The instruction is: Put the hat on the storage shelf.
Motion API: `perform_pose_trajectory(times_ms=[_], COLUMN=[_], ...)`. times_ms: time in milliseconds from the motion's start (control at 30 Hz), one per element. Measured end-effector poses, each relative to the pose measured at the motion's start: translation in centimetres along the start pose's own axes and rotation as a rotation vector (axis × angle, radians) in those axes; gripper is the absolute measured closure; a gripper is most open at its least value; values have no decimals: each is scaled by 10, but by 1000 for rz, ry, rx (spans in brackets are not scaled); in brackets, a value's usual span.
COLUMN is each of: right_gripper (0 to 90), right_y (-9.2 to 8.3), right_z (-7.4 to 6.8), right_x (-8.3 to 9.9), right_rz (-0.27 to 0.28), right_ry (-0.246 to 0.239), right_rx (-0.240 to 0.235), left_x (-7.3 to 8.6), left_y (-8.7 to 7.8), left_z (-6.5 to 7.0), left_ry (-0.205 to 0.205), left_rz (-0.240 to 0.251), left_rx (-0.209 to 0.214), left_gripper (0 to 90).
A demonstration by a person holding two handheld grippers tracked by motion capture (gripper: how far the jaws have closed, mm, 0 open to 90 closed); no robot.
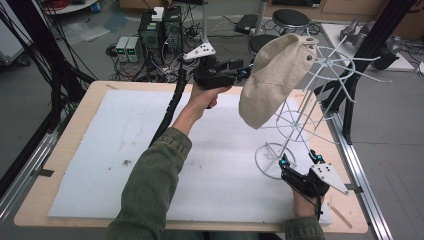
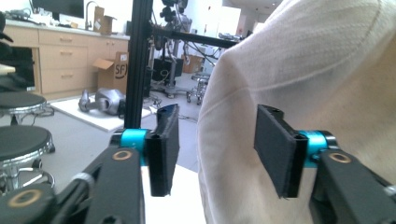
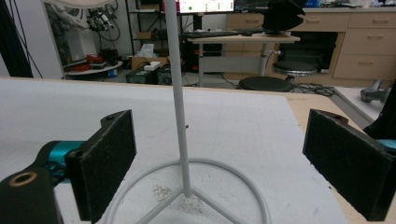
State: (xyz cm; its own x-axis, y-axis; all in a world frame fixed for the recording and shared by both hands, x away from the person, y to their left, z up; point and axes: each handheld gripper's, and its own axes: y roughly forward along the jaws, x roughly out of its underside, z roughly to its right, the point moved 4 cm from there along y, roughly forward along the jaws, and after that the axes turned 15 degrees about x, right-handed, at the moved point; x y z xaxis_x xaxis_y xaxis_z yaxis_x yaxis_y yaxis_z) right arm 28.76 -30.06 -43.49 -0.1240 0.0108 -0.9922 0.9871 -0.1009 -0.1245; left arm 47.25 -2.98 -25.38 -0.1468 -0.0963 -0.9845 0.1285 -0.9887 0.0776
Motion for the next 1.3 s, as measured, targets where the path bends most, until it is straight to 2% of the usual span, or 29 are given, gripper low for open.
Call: perform_pose_trajectory(times_ms=[67, 167, 333, 567, 633, 733, 900, 1067, 1167, 1300], right_gripper=[87, 86, 86, 86, 86, 87, 86, 86, 86, 86], right_y=[0, -1, 0, -1, -2, -2, -1, -2, -2, -2], right_z=[0, 0, 0, 1, 1, 1, 2, 2, 1, 2], right_x=[0, 0, 0, 1, 0, 0, 1, 0, 1, 2], right_rz=[0, 0, -1, -4, -3, -1, -8, -1, -4, -11], right_ry=[-2, 1, 3, 2, 9, 9, 7, 4, 10, 2], right_rx=[1, 3, 3, 5, 5, 7, 6, 7, 6, 9], left_x=[1, 1, 0, -2, -2, 0, 6, 7, 7, 12], left_y=[-4, -9, -17, -29, -32, -37, -50, -69, -82, -101], left_z=[1, 3, 6, 10, 11, 17, 27, 33, 37, 44], left_ry=[2, -3, 6, 4, 15, 36, 46, 52, 53, 60], left_rz=[-2, -1, -5, 19, 12, 0, 11, 24, 40, 32], left_rx=[-12, -25, -22, -72, -82, -97, -112, -143, -141, -166], left_gripper=[461, 360, 340, 271, 258, 256, 263, 262, 262, 263])
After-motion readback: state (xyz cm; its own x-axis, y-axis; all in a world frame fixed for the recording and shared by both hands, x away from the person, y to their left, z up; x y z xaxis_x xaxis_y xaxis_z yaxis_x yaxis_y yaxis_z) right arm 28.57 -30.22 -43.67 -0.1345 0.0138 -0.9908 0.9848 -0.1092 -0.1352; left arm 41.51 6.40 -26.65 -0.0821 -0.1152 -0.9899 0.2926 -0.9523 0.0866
